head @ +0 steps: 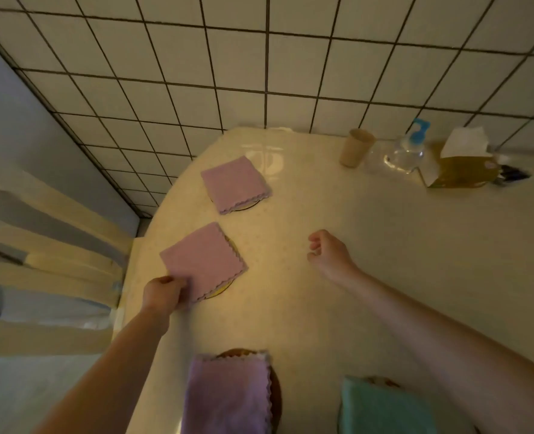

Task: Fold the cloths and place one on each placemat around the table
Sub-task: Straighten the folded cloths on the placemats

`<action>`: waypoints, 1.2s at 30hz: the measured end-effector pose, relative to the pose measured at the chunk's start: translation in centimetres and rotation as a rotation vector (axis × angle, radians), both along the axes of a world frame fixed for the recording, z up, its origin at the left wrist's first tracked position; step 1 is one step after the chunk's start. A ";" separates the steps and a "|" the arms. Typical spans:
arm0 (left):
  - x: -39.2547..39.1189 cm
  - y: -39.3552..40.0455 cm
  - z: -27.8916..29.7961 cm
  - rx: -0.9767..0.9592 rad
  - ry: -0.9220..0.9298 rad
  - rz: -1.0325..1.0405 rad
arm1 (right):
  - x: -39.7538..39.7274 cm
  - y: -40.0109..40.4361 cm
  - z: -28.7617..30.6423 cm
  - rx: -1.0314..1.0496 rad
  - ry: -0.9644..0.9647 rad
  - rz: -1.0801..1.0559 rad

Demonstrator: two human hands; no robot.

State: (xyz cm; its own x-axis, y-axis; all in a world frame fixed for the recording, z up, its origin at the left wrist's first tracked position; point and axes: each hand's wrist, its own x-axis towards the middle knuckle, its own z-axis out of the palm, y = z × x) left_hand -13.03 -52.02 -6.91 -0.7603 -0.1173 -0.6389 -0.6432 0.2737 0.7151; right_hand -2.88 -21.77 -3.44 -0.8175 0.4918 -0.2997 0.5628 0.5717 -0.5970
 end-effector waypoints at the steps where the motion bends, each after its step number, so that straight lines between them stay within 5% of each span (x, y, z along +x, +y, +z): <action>1: -0.5 0.3 -0.2 0.018 -0.016 0.031 | -1.9 0.3 0.0 -0.016 0.001 0.002; 10: -4.1 0.2 -1.3 0.103 -0.037 0.000 | -18.4 1.4 -0.7 -0.139 0.011 -0.035; 15: -4.0 0.0 -0.7 0.384 -0.018 -0.053 | -23.1 0.8 -1.4 -0.268 -0.077 -0.081; 30: -7.1 -1.1 -0.7 0.586 -0.232 -0.480 | -25.7 0.0 -2.1 -0.550 -0.064 -0.207; 36: -6.7 -0.9 -0.8 0.524 -0.235 -0.425 | -23.1 -1.6 -4.1 -0.938 -0.025 -0.474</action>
